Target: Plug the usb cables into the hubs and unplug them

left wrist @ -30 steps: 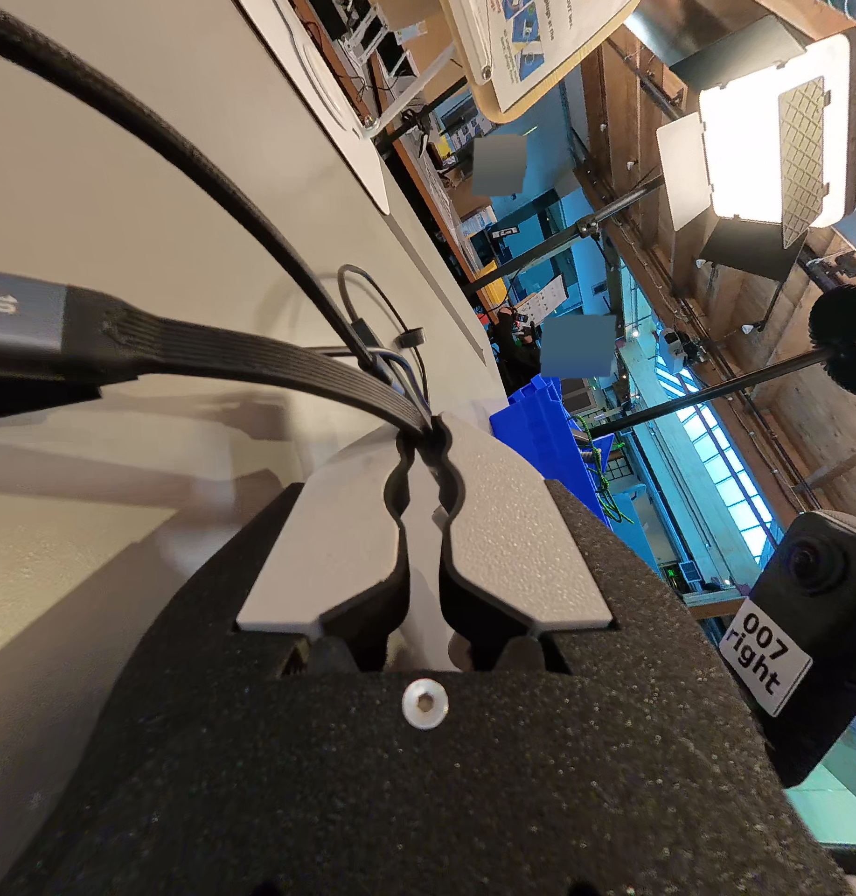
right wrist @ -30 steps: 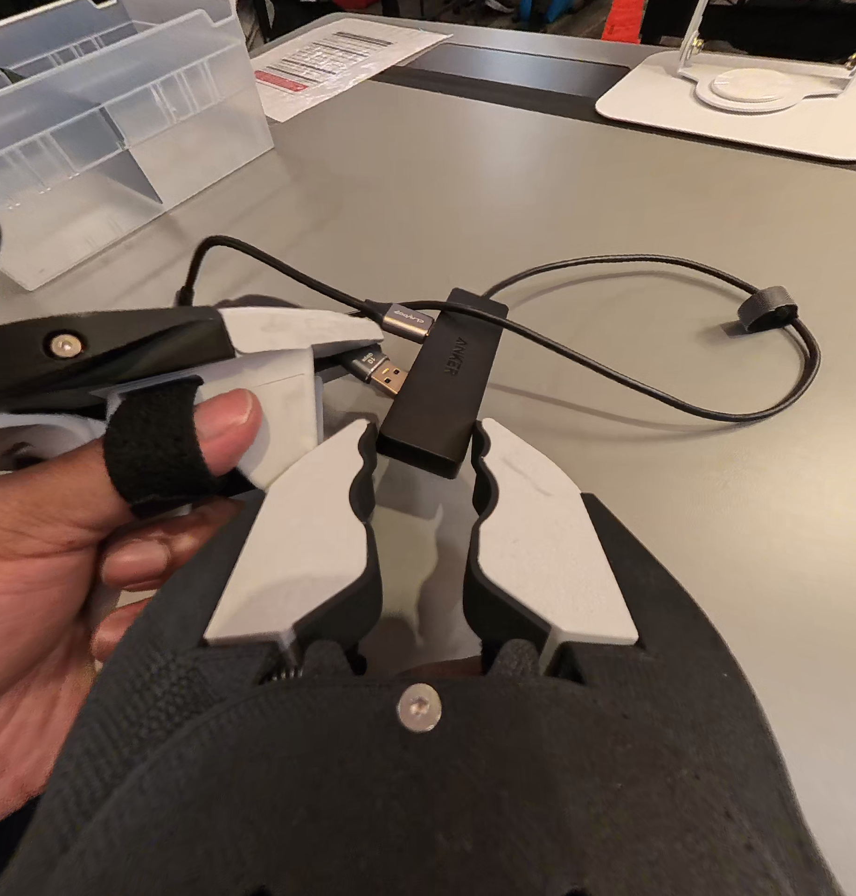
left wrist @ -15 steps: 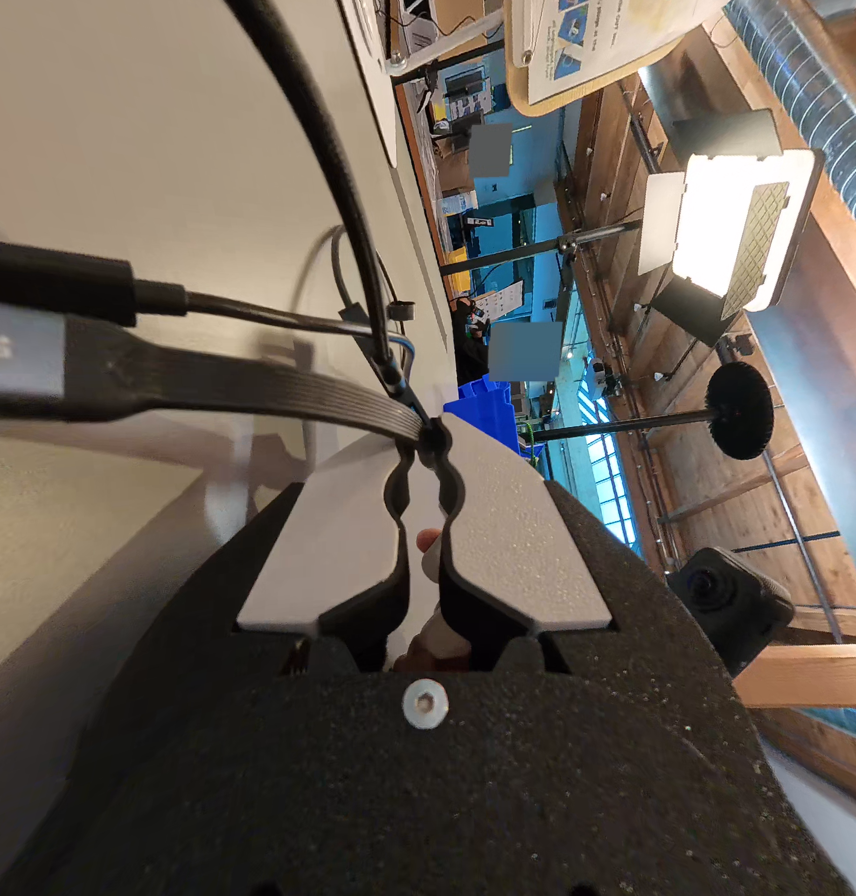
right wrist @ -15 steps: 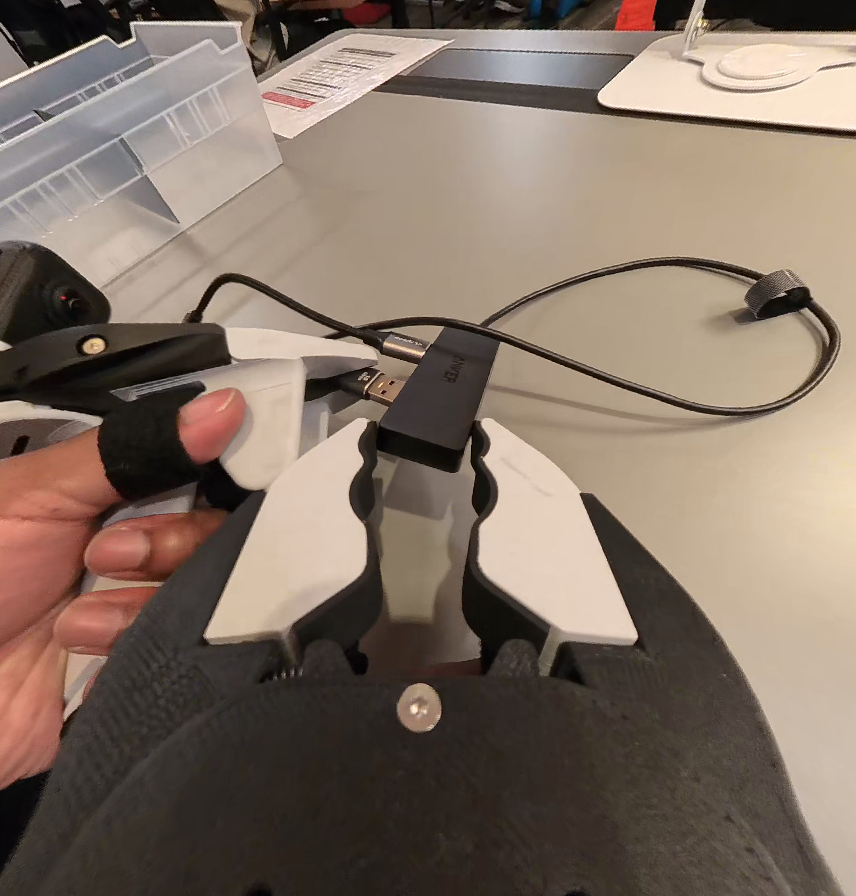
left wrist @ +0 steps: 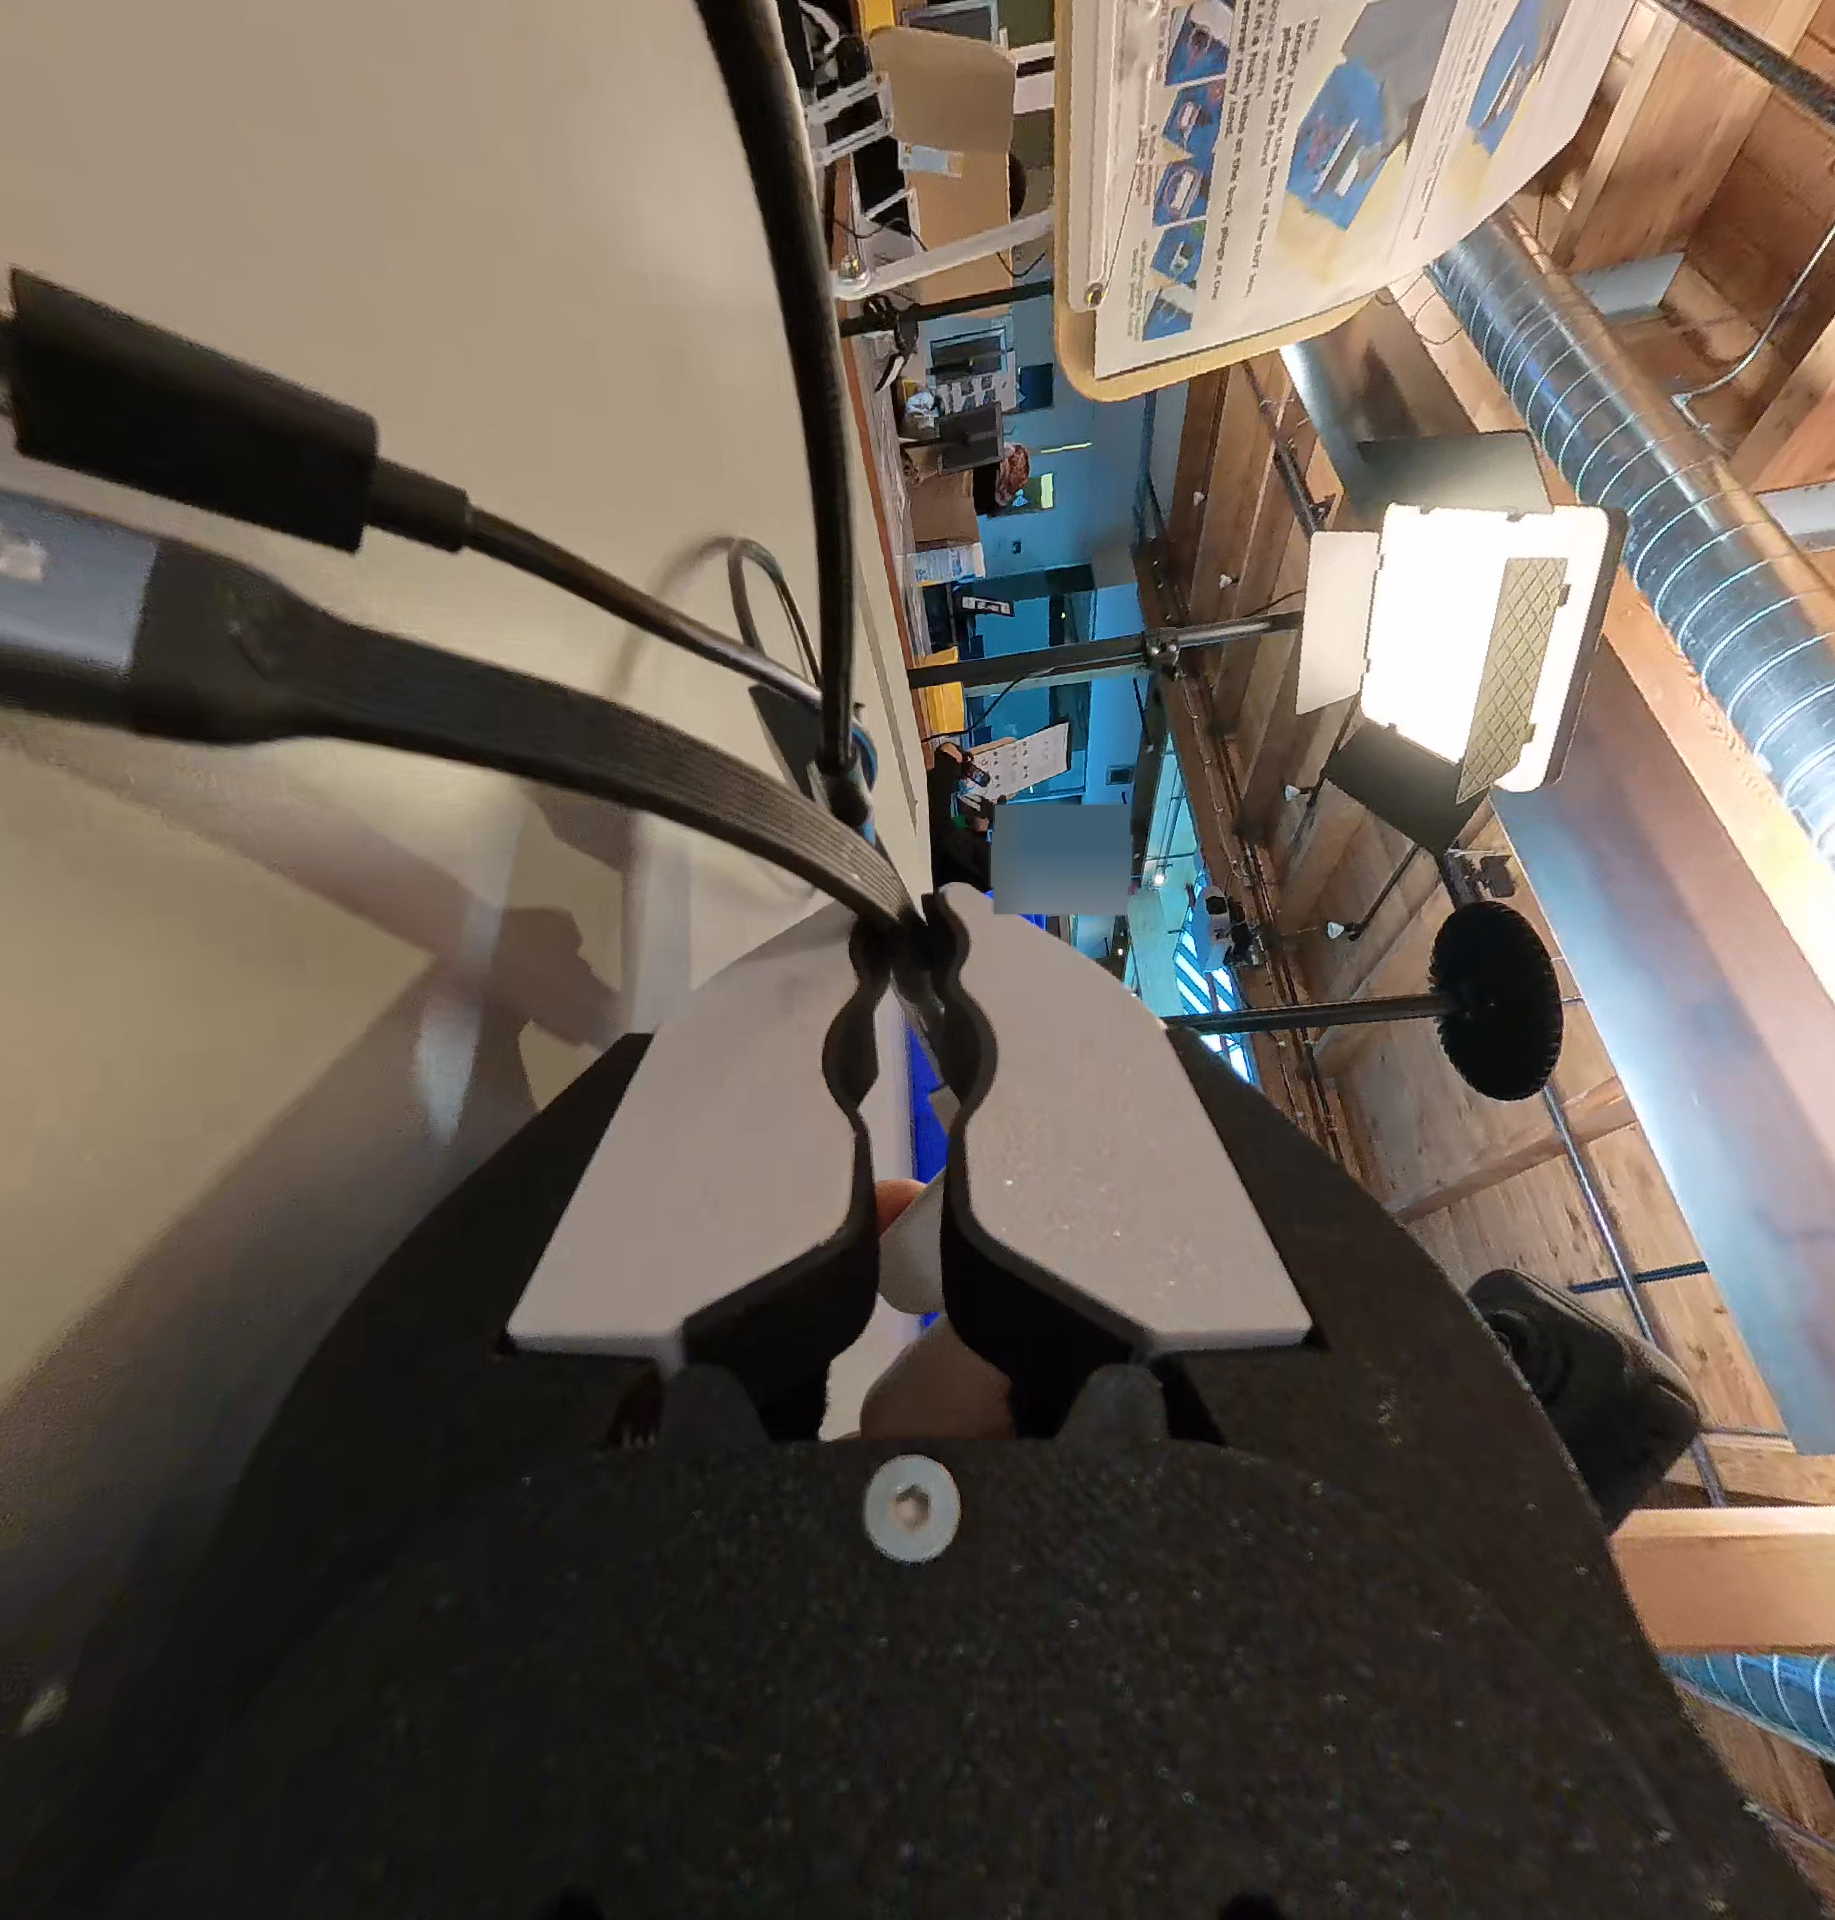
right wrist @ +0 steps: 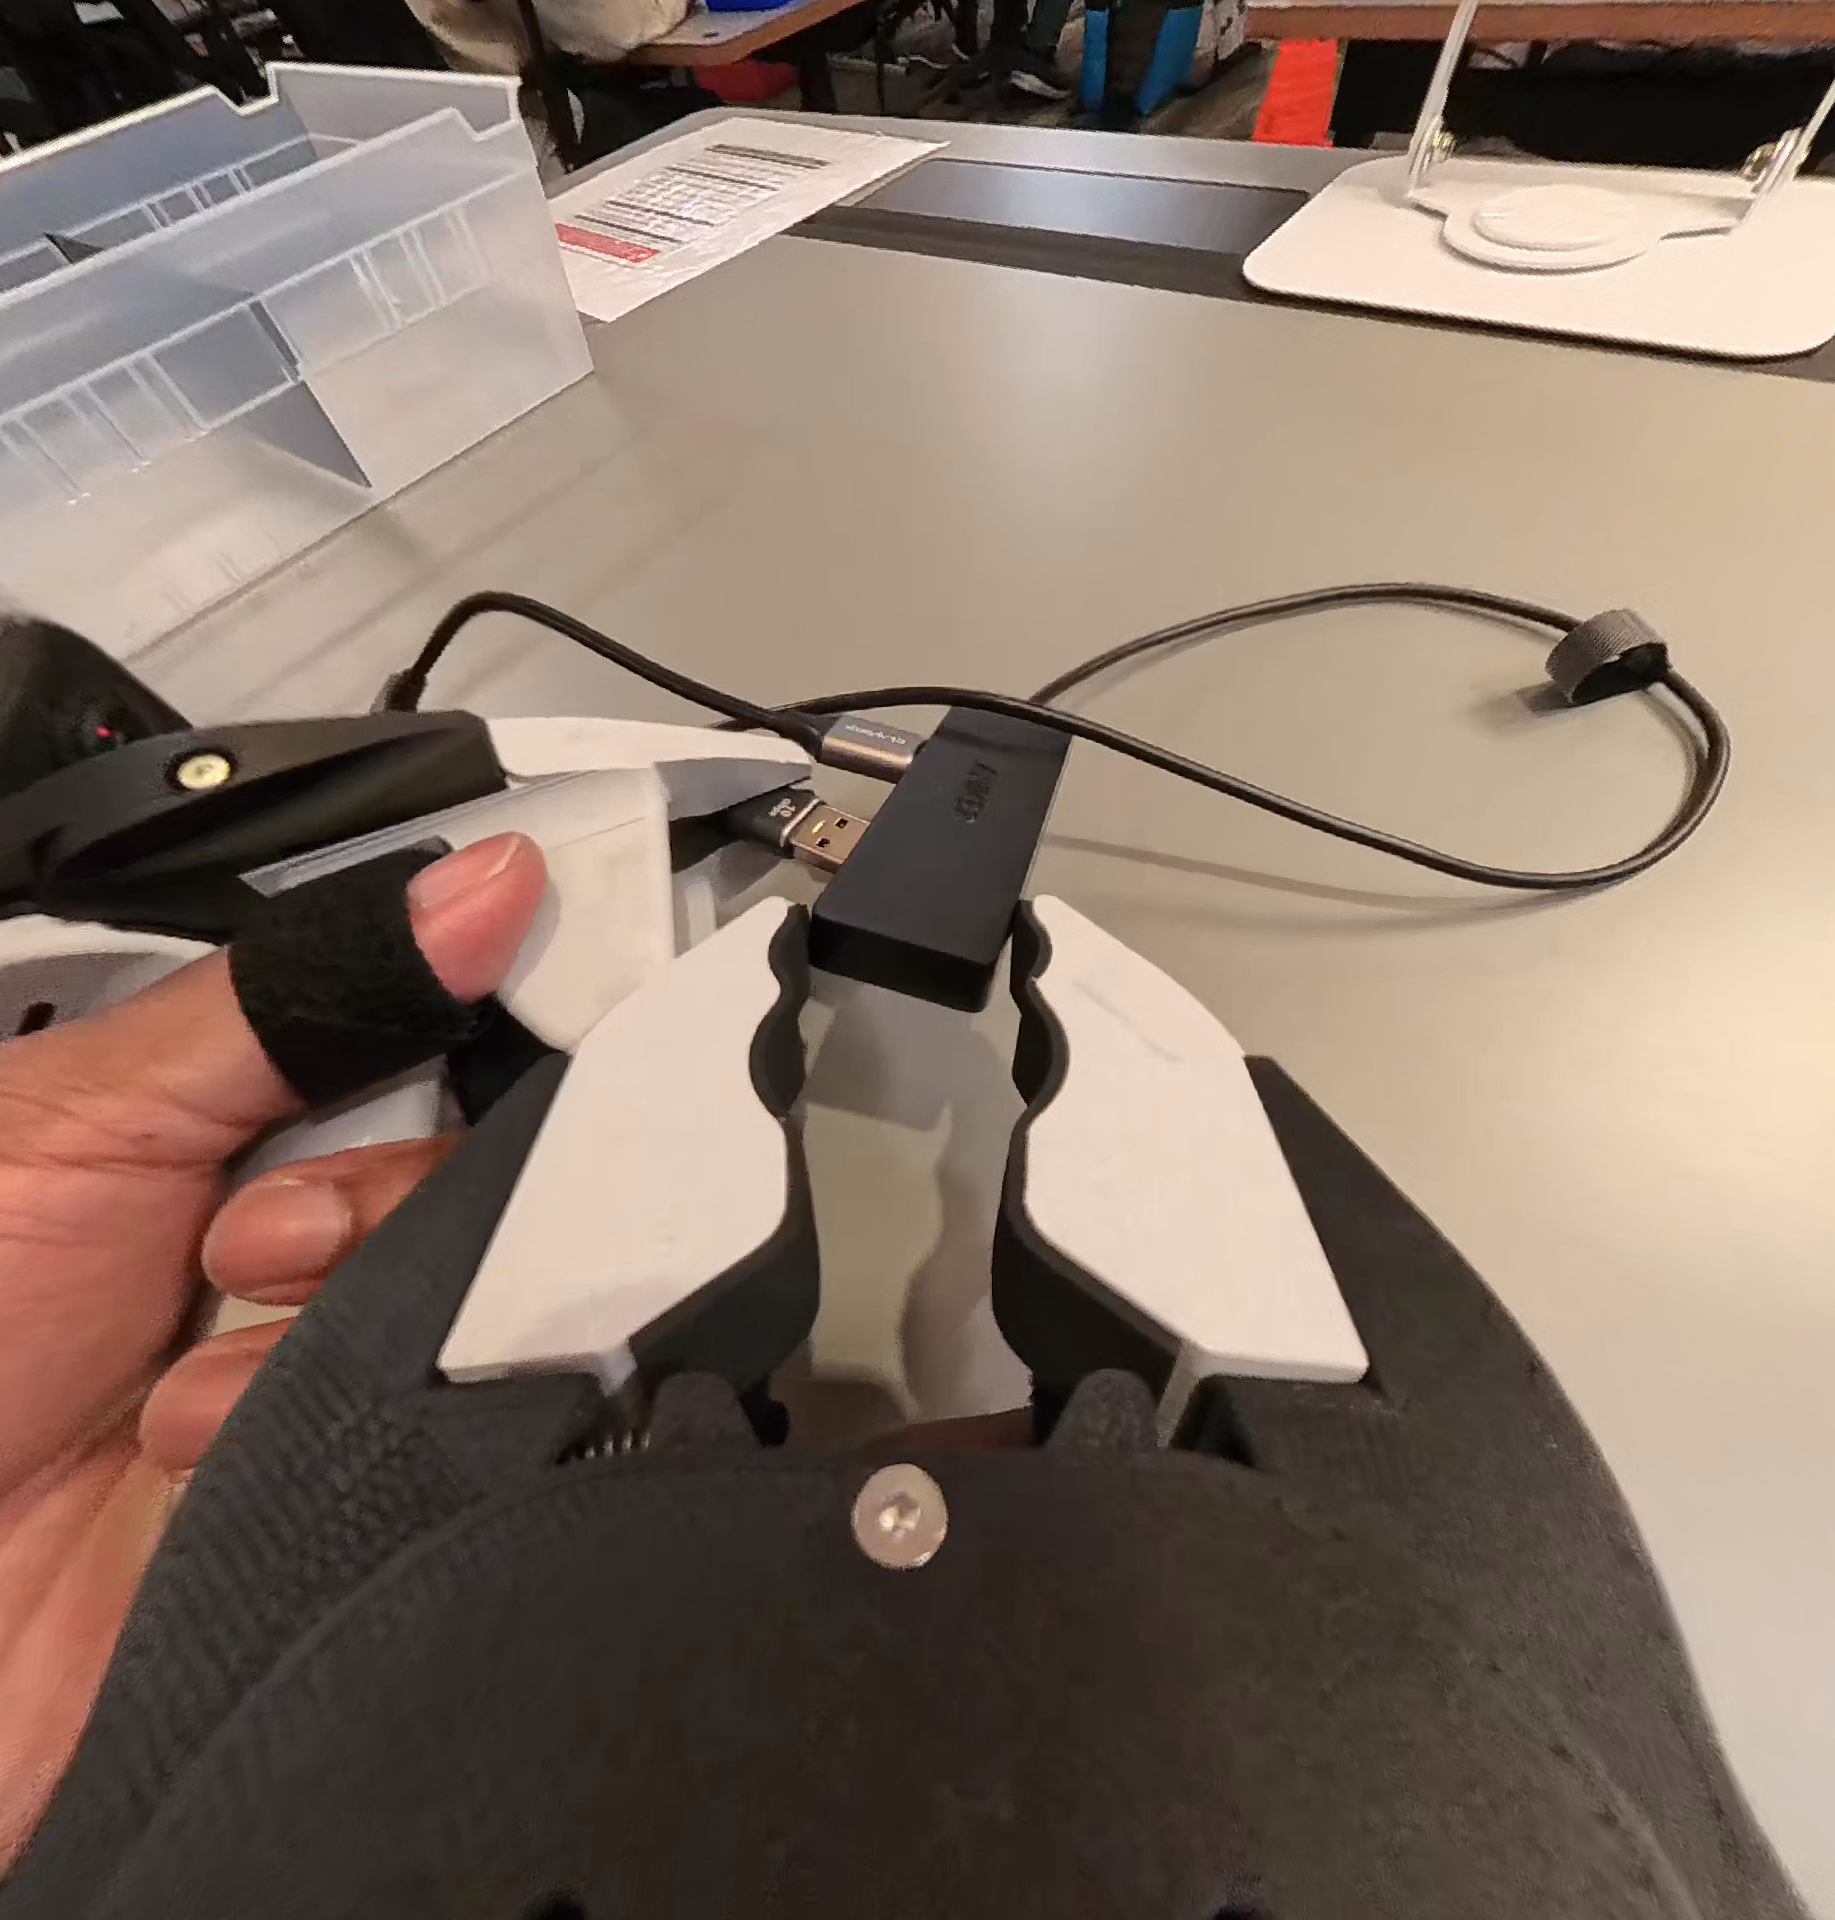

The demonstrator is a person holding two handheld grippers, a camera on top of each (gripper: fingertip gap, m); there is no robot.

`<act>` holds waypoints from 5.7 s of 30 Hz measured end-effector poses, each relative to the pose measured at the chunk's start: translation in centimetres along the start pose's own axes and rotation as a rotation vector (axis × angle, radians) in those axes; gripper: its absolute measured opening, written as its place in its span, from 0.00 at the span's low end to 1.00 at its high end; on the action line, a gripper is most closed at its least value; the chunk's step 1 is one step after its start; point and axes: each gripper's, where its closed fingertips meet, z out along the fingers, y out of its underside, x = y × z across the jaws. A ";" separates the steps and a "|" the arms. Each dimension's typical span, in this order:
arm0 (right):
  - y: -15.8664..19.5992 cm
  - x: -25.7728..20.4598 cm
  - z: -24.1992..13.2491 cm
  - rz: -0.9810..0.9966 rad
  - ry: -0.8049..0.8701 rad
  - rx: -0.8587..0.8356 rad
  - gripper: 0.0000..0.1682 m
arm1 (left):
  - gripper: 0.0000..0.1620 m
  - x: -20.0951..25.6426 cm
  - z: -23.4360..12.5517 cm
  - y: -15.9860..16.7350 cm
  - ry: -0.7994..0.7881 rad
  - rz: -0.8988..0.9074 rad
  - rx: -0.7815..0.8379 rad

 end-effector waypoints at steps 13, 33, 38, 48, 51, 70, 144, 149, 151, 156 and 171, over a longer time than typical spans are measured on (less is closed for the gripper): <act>1.1 -1.7 -0.6 0.168 -0.207 -0.053 0.22 | 0.04 -0.3 -0.4 -0.5 -0.035 0.068 -0.041; 3.8 -5.1 0.3 0.082 -0.409 -0.311 0.20 | 0.04 -1.8 -1.6 -1.7 -0.079 0.191 -0.262; 4.6 -4.9 0.8 -0.088 -0.363 -0.357 0.20 | 0.04 -1.9 -1.6 -1.5 -0.090 0.238 -0.327; 5.6 -3.8 1.3 -0.372 -0.317 -0.388 0.28 | 0.04 -1.9 -1.2 -0.4 -0.079 0.299 -0.433; 5.3 -2.7 1.4 -0.445 -0.286 -0.367 0.30 | 0.04 -1.9 -0.9 -0.3 -0.078 0.299 -0.441; 3.0 -3.5 3.1 -0.602 -0.327 -0.248 0.45 | 0.04 -1.6 -1.4 -1.5 -0.033 0.355 -0.502; -0.7 2.4 2.1 -0.829 -0.413 0.067 0.11 | 0.04 2.7 4.1 0.2 0.237 0.528 -0.544; -1.0 2.2 1.9 -0.847 -0.410 0.101 0.11 | 0.04 2.8 4.2 0.5 0.254 0.574 -0.559; -1.0 2.0 1.8 -0.849 -0.420 0.107 0.11 | 0.07 2.5 4.3 0.6 0.241 0.590 -0.578; -0.9 1.7 1.8 -0.856 -0.421 0.118 0.11 | 0.07 2.5 4.5 0.7 0.245 0.601 -0.587; -2.5 2.7 -1.5 -0.802 -0.540 0.012 0.31 | 0.03 6.4 4.1 0.0 0.413 0.865 -0.575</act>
